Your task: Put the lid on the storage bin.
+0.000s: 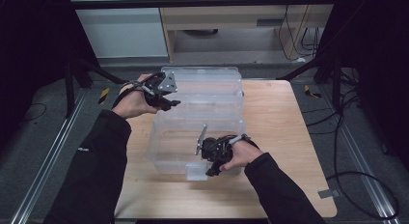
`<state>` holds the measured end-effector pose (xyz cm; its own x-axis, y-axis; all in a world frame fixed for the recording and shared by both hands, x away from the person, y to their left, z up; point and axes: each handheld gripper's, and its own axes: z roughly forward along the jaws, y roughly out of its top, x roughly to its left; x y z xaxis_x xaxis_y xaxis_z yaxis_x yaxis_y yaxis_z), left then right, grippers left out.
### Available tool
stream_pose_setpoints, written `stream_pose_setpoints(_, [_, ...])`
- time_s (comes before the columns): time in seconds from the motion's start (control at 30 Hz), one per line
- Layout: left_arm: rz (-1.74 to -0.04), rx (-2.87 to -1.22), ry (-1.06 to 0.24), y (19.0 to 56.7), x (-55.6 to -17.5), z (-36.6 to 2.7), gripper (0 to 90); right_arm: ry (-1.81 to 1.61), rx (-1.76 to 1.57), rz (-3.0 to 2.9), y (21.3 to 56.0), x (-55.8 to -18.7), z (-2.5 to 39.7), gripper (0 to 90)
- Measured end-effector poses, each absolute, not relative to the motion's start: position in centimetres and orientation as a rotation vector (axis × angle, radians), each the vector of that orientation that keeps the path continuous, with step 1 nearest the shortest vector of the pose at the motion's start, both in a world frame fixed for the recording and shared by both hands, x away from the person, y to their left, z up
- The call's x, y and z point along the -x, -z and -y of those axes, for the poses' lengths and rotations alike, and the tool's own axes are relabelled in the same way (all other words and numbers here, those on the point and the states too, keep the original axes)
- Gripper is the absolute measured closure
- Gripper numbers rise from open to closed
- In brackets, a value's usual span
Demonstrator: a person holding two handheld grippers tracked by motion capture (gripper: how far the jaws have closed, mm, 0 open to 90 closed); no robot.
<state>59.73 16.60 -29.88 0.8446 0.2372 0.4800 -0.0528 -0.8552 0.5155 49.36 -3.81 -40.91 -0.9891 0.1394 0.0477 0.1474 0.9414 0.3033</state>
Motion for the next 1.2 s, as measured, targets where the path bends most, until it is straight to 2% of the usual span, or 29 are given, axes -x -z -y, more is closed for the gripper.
stream_pose_setpoints(0.27, [-0.106,-2.524,-0.742,30.6,-59.9,-15.8,49.2,0.482,0.232,3.068,40.9,-49.3,3.8,46.7])
stream_pose_setpoints(1.2, [-0.056,-2.620,-0.753,31.7,-60.8,-14.5,71.6,0.475,0.223,3.069,40.9,-49.3,3.7,47.0])
